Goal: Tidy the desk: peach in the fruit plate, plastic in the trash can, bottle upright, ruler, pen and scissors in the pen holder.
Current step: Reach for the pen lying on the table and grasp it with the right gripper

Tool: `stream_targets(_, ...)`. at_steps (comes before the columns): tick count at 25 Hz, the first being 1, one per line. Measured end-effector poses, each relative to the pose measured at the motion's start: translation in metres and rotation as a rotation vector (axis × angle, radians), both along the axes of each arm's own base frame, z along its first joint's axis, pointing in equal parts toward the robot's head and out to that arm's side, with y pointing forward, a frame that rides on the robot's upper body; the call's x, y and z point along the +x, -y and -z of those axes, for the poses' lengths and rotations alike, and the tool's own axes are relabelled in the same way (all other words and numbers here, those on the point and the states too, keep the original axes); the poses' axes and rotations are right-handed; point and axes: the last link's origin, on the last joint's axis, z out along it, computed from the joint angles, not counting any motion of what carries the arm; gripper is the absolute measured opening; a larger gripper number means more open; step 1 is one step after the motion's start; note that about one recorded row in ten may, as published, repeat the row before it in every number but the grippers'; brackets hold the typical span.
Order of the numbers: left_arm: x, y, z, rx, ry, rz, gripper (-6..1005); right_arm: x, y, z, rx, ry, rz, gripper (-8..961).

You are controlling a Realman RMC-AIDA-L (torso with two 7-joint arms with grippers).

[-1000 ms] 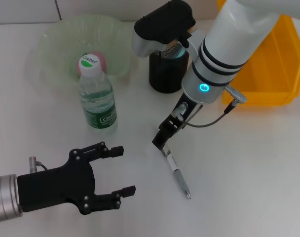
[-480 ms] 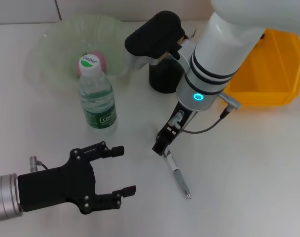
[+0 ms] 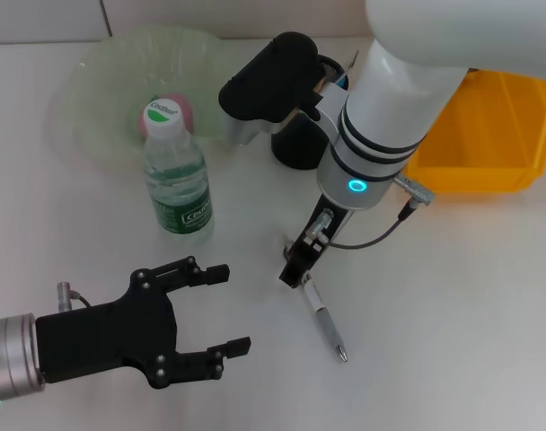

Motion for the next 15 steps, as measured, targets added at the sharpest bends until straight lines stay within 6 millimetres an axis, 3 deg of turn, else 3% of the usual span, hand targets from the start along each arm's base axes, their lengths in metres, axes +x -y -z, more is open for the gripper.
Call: stream_targets(15,-0.0005,0.0001,0.0006,-0.002,0.003,-0.007,811,0.0037,0.0039,0.0021,-0.020,0.036,-0.015,766)
